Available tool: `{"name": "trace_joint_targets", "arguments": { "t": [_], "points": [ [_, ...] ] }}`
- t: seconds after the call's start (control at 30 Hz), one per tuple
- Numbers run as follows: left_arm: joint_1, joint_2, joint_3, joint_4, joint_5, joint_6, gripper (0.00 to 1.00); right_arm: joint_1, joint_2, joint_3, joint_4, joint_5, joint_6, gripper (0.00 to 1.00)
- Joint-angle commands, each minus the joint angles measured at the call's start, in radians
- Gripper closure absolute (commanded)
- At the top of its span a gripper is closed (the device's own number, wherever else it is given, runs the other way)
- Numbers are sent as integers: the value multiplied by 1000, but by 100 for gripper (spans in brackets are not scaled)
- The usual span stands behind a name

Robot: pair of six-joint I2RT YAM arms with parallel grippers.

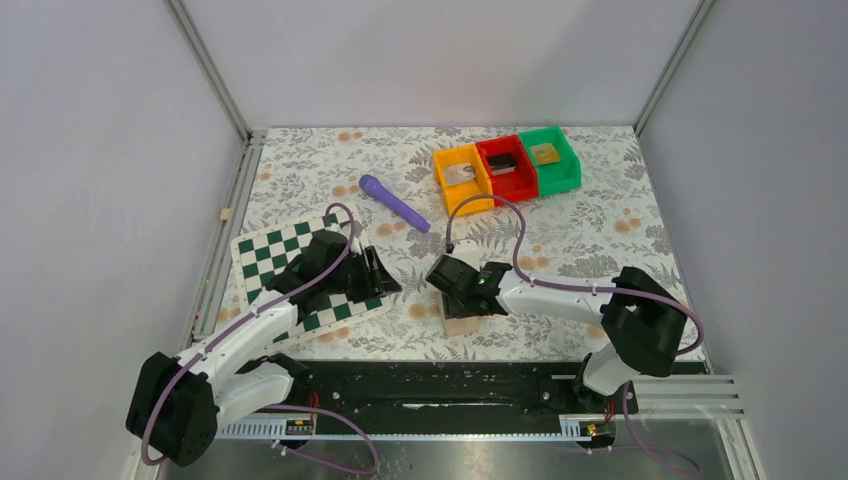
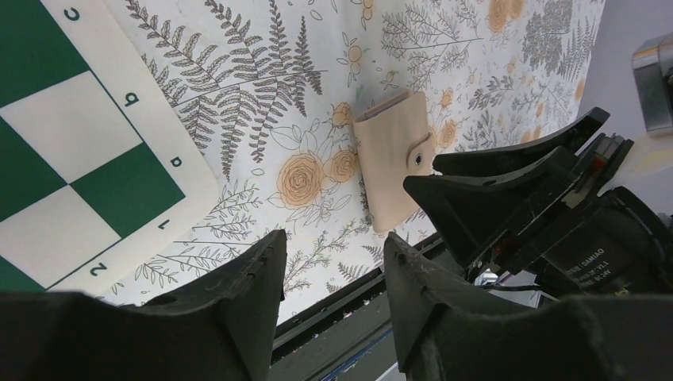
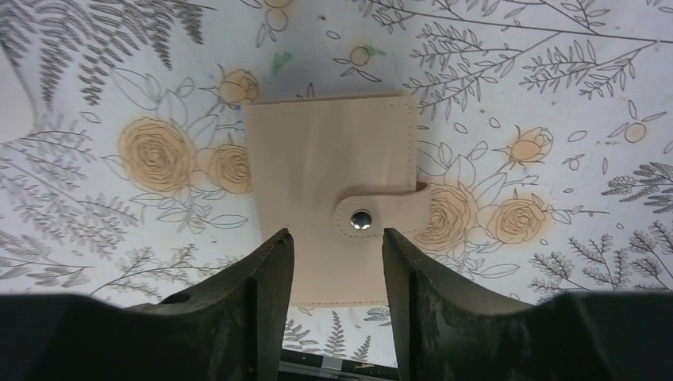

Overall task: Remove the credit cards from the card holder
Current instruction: Open the card holder at the center of the board.

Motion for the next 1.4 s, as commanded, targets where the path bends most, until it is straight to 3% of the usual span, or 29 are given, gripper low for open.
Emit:
{"name": "trace_joint_targets", "arguments": {
  "t": [0.0, 0.37, 0.7, 0.87, 1.37],
  "points": [
    [5, 21, -11, 58, 36, 8, 51, 20, 20, 37, -69, 89, 7, 49],
    [5, 54, -48, 122, 60, -11, 52, 23, 86, -17, 17, 89, 14, 54],
    [-2, 47, -76, 174, 72, -29, 52, 23, 35, -86, 55, 107, 28, 86],
    [-10, 78, -60, 175, 79, -23, 53, 23, -20, -115, 98, 96, 21, 96],
    [-154, 279, -14, 308, 58, -86, 54, 23, -202, -211, 254, 14, -82, 98]
  ]
}}
